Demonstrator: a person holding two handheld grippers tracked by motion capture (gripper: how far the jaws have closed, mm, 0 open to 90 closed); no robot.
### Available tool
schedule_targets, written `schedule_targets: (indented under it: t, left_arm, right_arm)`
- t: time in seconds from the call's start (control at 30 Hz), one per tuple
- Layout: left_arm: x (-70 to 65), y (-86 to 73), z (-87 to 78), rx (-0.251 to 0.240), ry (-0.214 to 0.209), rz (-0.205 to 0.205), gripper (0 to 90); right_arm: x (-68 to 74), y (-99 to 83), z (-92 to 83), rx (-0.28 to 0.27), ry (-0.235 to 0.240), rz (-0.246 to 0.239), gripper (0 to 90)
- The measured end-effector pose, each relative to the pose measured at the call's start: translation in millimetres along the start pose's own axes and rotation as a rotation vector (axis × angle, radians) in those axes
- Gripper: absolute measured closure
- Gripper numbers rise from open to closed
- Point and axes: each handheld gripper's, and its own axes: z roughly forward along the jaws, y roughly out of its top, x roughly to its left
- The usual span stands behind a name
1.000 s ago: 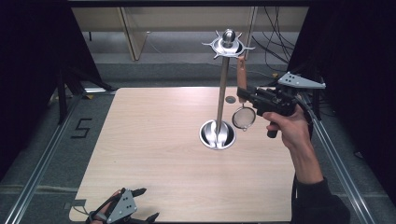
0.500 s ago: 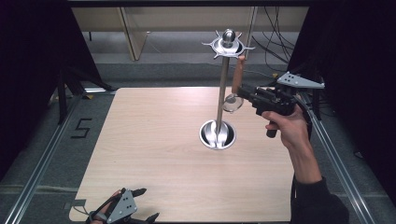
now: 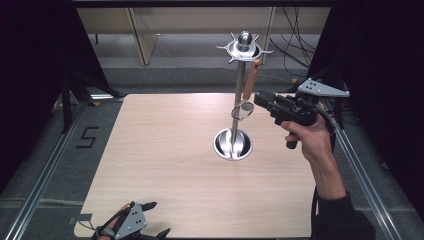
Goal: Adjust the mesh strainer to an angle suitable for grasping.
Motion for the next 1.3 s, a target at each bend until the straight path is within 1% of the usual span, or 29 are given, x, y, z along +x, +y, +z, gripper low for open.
schedule_targets:
  t: [0.03,0.07,0.1,0.13,0.2,0.27,0.3,0.33,0.37,0.4,0.47,0.53,0.57,0.67,0.7,0.77,0.8,0.87,0.9,0.97,1.0,1.03,1.1,1.13,1.17,1.2,1.23,1.27,1.3]
  left_arm:
    - [0.3,0.1,-0.1,-0.001,0.001,0.001,15.2]
    - [0.3,0.1,-0.1,-0.002,0.002,0.002,15.1]
    - [0.3,0.1,0.0,-0.003,0.006,0.004,15.2]
    - [0.1,0.1,0.0,-0.001,0.002,0.001,15.2]
    - [-0.1,0.0,0.2,-0.001,0.000,-0.002,15.2]
    - [0.2,-0.1,0.7,0.005,0.007,0.011,15.1]
    - [-0.3,-0.3,1.0,-0.001,0.003,0.005,15.1]
    - [-0.2,-0.1,1.2,-0.002,0.006,0.005,15.1]
    - [1.0,0.4,-0.3,0.016,0.001,0.012,15.1]
    - [-0.2,0.1,0.6,-0.005,0.003,-0.003,15.1]
    - [0.0,0.1,0.4,-0.001,0.000,-0.003,15.1]
    - [0.1,0.1,0.4,0.000,0.000,-0.003,15.1]
    - [0.0,0.1,0.4,-0.001,-0.002,-0.003,15.2]
    - [0.2,0.1,0.3,-0.003,0.002,-0.002,15.2]
    - [0.0,0.0,0.4,-0.002,0.000,-0.006,15.2]
    - [0.1,0.1,0.2,-0.002,0.000,-0.003,15.2]
    - [0.2,0.2,0.2,-0.002,0.001,-0.002,15.2]
    - [0.2,0.1,0.2,-0.002,0.002,-0.002,15.2]
    - [0.2,0.1,0.0,-0.001,0.000,-0.003,15.2]
    - [0.6,0.3,-0.2,-0.001,0.004,0.005,15.2]
    - [0.3,0.0,0.0,-0.001,0.000,-0.003,15.2]
    - [0.2,0.0,0.0,-0.001,0.000,-0.003,15.2]
    - [0.3,0.1,0.1,-0.004,0.006,0.004,15.2]
    - [0.5,0.1,-0.2,-0.003,0.010,0.006,15.2]
    - [0.9,0.2,-0.4,-0.004,0.010,0.010,15.2]
    - [0.7,0.1,-0.1,-0.006,0.007,0.005,15.2]
    - [0.5,0.1,-0.1,0.001,-0.001,-0.004,15.2]
    - [0.7,0.0,0.2,-0.002,0.004,-0.001,15.2]
    - [1.0,0.2,0.3,-0.001,0.003,0.001,15.2]
  right_arm:
    - [0.5,-0.3,-0.6,-0.002,0.007,-0.005,68.4]
    - [2.7,-0.6,-2.5,0.005,-0.003,0.007,68.3]
    - [2.4,-0.9,-2.5,-0.001,0.004,-0.009,68.1]
    - [4.5,-1.9,-5.1,0.003,-0.005,-0.019,67.8]
    - [5.2,-2.6,-6.8,0.001,-0.012,-0.024,67.7]
    - [7.3,-3.6,-11.2,-0.008,-0.023,-0.032,67.0]
    - [7.9,-3.9,-13.1,-0.005,-0.022,-0.034,66.4]
    - [7.5,-4.3,-14.2,-0.007,-0.020,-0.048,66.0]
    - [7.5,-4.9,-15.4,-0.012,-0.021,-0.051,65.7]
    - [9.3,-5.7,-17.1,-0.006,-0.028,-0.025,65.3]
    - [7.5,-8.1,-18.5,-0.012,-0.032,-0.043,62.9]
    - [8.4,-9.0,-19.7,-0.005,-0.035,-0.035,62.6]
    - [7.3,-10.5,-19.4,-0.015,-0.041,-0.054,61.8]
    - [8.8,-14.6,-20.7,-0.002,-0.029,-0.030,60.4]
    - [8.3,-15.9,-20.7,-0.005,-0.033,-0.046,59.6]
    - [8.7,-17.9,-21.4,-0.005,-0.042,-0.047,57.8]
    - [9.7,-18.4,-22.0,0.000,-0.038,-0.036,56.8]
    - [10.1,-20.5,-22.4,-0.001,-0.028,-0.034,55.8]
    - [10.9,-21.7,-22.7,-0.001,-0.027,-0.024,55.3]
    - [10.9,-24.9,-21.5,-0.005,-0.011,-0.036,53.8]
    - [12.5,-26.1,-22.3,0.006,-0.017,-0.019,53.5]
    - [12.2,-29.1,-20.7,0.002,-0.003,-0.022,53.3]
    - [12.2,-31.3,-18.3,0.025,-0.001,-0.021,52.5]
    - [12.8,-32.1,-17.8,0.029,-0.011,-0.018,52.5]
    - [12.5,-33.5,-15.6,0.026,-0.003,-0.019,52.3]
    - [13.6,-34.0,-15.9,0.042,-0.009,-0.006,52.2]
    - [13.2,-34.9,-14.5,0.044,-0.001,-0.015,51.9]
    - [12.6,-35.5,-13.6,0.043,-0.006,-0.023,51.4]
    - [11.4,-36.1,-12.3,0.027,-0.012,-0.048,51.3]
